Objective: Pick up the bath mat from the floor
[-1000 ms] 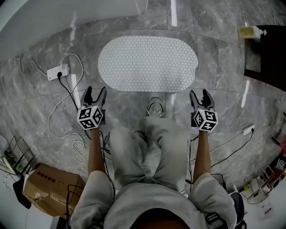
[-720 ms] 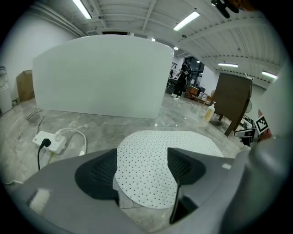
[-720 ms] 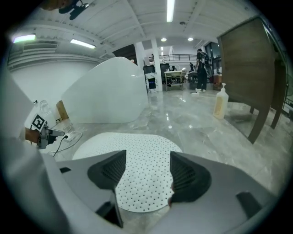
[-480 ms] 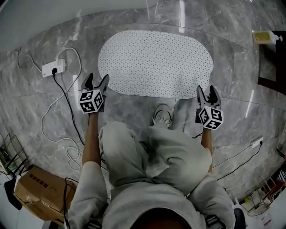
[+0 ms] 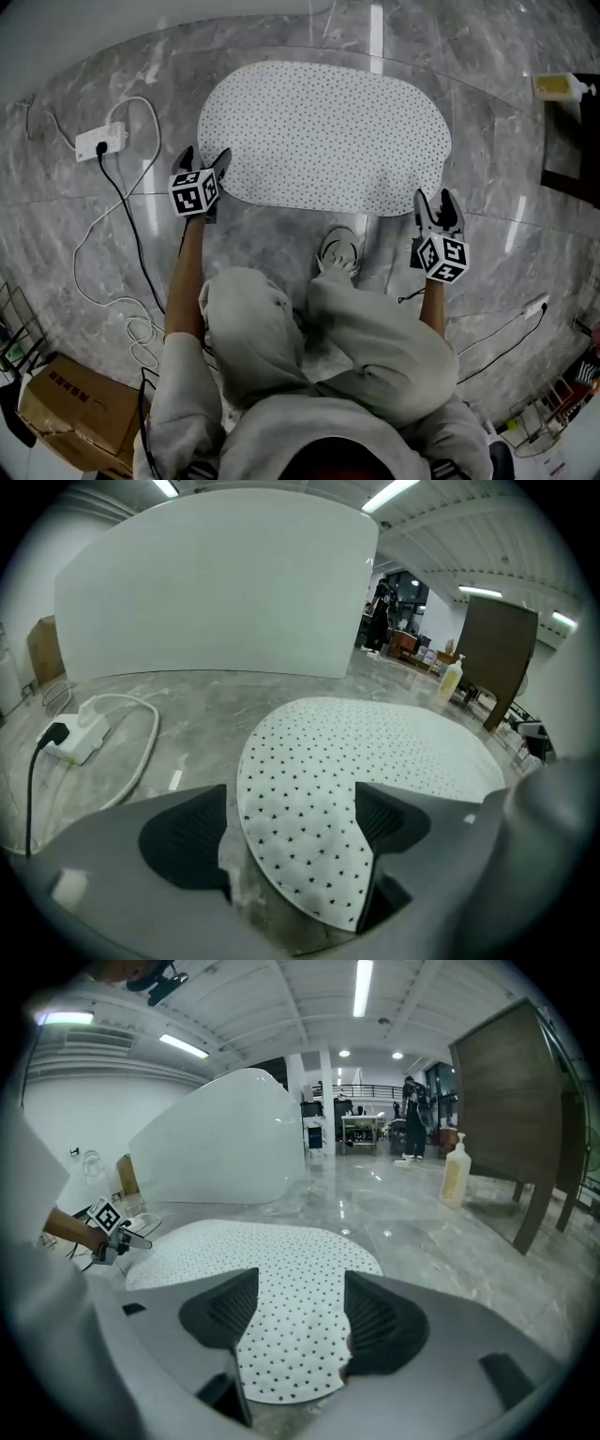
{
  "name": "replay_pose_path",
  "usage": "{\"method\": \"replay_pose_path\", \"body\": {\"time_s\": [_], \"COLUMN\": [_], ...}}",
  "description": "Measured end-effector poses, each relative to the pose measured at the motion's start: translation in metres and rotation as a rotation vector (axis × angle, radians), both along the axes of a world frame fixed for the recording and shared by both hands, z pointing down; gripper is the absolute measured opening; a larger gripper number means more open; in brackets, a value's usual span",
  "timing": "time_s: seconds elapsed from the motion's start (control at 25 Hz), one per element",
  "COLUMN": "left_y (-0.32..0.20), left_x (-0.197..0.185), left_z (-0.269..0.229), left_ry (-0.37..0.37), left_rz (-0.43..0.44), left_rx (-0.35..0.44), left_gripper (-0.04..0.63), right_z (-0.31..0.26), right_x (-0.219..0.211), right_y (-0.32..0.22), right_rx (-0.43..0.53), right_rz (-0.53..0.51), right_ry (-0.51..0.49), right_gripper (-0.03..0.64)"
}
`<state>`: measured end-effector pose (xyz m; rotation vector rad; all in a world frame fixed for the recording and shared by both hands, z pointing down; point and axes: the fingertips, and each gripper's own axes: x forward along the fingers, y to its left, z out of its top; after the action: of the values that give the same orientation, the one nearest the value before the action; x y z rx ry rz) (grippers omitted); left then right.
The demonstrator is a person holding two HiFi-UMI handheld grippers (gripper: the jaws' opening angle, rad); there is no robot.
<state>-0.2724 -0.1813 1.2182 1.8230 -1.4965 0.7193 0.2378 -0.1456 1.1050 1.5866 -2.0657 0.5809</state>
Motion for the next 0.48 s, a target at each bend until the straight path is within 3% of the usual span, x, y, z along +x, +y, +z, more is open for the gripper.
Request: {"method": "replay_pose_path", "body": {"time_s": [0.2, 0.48], "left_y": [-0.004, -0.005], "left_x": [0.002, 0.004], "left_z": [0.027, 0.03], "left_ry": [-0.03, -0.058], "left_rz": [0.014, -0.001], "left_rx": [-0.061, -0.06], "left_gripper": [0.442, 0.452], "right_z": [0.004, 0.007], "right_x": [0.001, 0.003], "right_y": [0.004, 0.002], "right_rx": [-0.004, 0.006], "right_rz": [-0.003, -0.01], "right_ry": [0.012, 0.024], "right_gripper": [0.275, 0.275]}}
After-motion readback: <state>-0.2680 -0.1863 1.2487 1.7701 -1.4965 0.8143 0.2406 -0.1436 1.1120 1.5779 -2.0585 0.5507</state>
